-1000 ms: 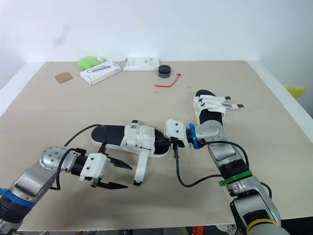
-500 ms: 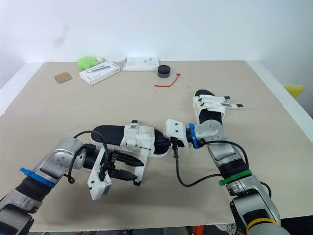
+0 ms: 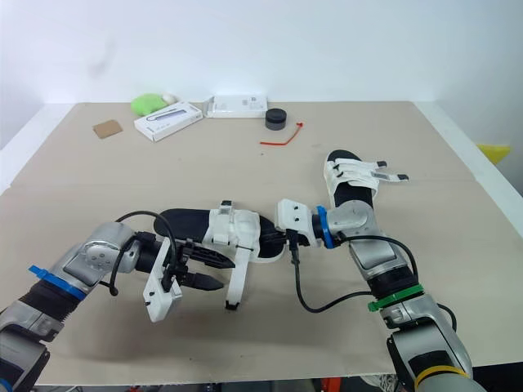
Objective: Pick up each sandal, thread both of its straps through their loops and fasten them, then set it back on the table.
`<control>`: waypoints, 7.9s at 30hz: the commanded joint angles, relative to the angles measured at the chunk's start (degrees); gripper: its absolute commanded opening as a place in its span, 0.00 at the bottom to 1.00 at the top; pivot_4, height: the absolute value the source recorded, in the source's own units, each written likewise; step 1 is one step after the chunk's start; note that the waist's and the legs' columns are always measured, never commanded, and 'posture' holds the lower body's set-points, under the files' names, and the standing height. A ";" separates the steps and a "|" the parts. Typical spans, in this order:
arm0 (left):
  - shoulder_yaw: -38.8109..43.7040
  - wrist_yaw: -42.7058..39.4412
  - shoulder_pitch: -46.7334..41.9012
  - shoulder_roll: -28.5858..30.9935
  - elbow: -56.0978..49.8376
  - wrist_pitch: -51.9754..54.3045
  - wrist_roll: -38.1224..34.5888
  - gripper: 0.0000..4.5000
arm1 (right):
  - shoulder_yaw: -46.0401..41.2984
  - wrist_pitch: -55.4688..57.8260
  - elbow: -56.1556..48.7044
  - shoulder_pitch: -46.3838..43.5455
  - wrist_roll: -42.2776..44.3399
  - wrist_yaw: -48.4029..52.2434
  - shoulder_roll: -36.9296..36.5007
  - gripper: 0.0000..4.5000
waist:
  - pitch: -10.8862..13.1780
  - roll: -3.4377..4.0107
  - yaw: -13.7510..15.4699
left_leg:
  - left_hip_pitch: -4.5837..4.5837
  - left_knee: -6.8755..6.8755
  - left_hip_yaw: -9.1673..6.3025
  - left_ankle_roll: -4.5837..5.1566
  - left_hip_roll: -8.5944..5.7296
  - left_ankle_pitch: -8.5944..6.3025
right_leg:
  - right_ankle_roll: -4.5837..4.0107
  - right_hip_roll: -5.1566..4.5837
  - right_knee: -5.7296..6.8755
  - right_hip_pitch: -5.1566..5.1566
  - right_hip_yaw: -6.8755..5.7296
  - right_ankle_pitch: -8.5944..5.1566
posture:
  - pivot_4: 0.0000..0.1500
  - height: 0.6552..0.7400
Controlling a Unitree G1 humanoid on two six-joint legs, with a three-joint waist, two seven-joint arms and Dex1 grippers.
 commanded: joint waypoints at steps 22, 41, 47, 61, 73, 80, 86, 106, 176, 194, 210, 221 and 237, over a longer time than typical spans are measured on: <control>-5.31 1.74 -3.89 -1.96 -3.96 3.33 0.54 0.09 | -0.05 1.17 0.21 0.74 -1.04 -0.33 -0.94 0.00 | 0.00 0.00 0.01 | 0.01 0.00 0.00 0.00 -0.01 0.00 | 0.01 0.05 0.01 0.01 0.02 0.00 | 1.00 1.00; 1.90 -8.39 -3.25 -2.66 -12.86 59.51 -40.18 0.01 | 0.26 0.88 1.23 0.01 -1.22 -0.18 -0.46 0.00 | 0.00 0.00 -0.03 | 0.00 0.01 -0.08 0.00 0.00 0.00 | 0.38 0.14 0.05 0.00 0.01 -0.23 | 1.00 1.00; 9.73 -5.03 -9.44 -5.89 -10.87 92.57 -57.97 0.01 | 0.24 0.76 1.55 -0.32 -1.26 -0.26 -0.28 0.00 | 0.01 0.00 -0.10 | -0.07 0.06 -0.34 0.00 0.01 0.01 | 0.45 0.33 0.09 0.00 0.05 -0.32 | 1.00 1.00; 16.29 0.82 -18.21 -13.25 6.93 113.11 -54.19 0.01 | -0.12 0.91 0.28 0.80 -1.15 -0.71 -0.99 0.00 | 0.01 0.00 -0.06 | -0.15 0.05 -0.50 -0.07 -0.06 0.04 | 0.05 0.33 0.10 -0.02 0.02 -0.14 | 1.00 1.00; 14.68 -2.27 -18.33 -14.58 9.86 108.25 -43.75 0.01 | 0.04 0.86 -0.06 0.82 -1.06 -0.84 -1.03 0.00 | 0.01 0.00 -0.06 | -0.15 0.05 -0.49 -0.15 -0.11 0.09 | 0.07 0.27 0.11 -0.01 0.04 -0.09 | 1.00 1.00; 13.86 -5.35 -17.87 -14.40 7.78 102.41 -38.49 0.41 | 0.02 1.08 -0.59 1.18 -0.98 -0.88 -1.12 0.00 | 0.01 0.00 -0.05 | -0.17 0.05 -0.50 -0.16 -0.11 0.08 | 0.07 0.27 0.11 -0.02 0.04 -0.09 | 1.00 1.00; 14.27 -8.01 -19.81 -13.21 9.94 90.53 -31.98 0.99 | 0.01 1.34 -0.85 1.44 -0.87 -0.91 -1.22 0.00 | 0.01 0.00 -0.03 | -0.20 0.05 -0.50 -0.16 -0.16 0.08 | 0.08 0.18 0.08 -0.03 0.03 -0.10 | 1.00 1.00; 14.40 -13.39 -28.45 -20.03 22.08 102.56 -29.56 0.99 | 0.08 1.45 -0.38 1.25 -1.10 -1.48 -0.52 0.00 | 0.01 0.00 -0.12 | -0.26 0.05 -0.52 -0.10 -0.23 0.05 | 0.18 0.18 0.09 -0.04 0.03 -0.14 | 1.00 1.00; 21.40 -21.28 -31.98 -16.10 21.25 81.79 -21.35 0.99 | 0.01 1.63 0.57 0.64 -0.85 -1.52 0.02 0.00 | 0.00 -0.06 -0.29 | -0.19 0.07 -0.20 0.17 -0.15 0.22 | 0.65 0.33 0.03 -0.09 0.46 0.07 | 1.00 1.00; 17.00 -17.29 -13.96 -8.22 19.39 44.42 -13.10 0.99 | -1.22 2.54 -1.06 1.31 -0.06 -1.21 -0.05 0.00 | -0.02 -0.07 -0.06 | -0.17 0.08 -0.02 0.02 -0.13 0.17 | 0.24 0.19 0.00 -0.10 0.38 0.28 | 1.00 1.00; 13.67 -19.48 -19.31 -13.34 27.86 38.96 -12.37 1.00 | -19.12 25.52 -24.19 11.12 26.89 1.75 -8.62 0.98 | -0.01 -0.07 0.82 | -0.81 0.08 -0.28 0.15 -0.32 0.08 | 0.37 -0.02 -0.04 -0.53 0.19 0.23 | 1.00 1.00; 13.12 -20.44 -18.90 -18.85 25.83 41.05 -14.19 1.00 | -19.16 24.82 -27.52 13.03 28.72 -1.37 -8.06 0.98 | 0.00 -0.07 1.12 | -0.91 0.09 -0.35 0.15 -0.39 0.08 | 0.47 -0.03 -0.06 -0.53 0.20 0.18 | 1.00 1.00; 14.29 -14.56 -20.97 -19.24 29.06 43.47 -12.69 0.00 | -19.12 23.91 -27.59 13.50 29.08 -3.70 -7.41 1.00 | 0.00 -0.07 1.11 | -0.95 0.12 -0.36 0.15 -0.42 0.09 | 0.50 -0.05 -0.02 -0.59 0.23 0.19 | 1.00 1.00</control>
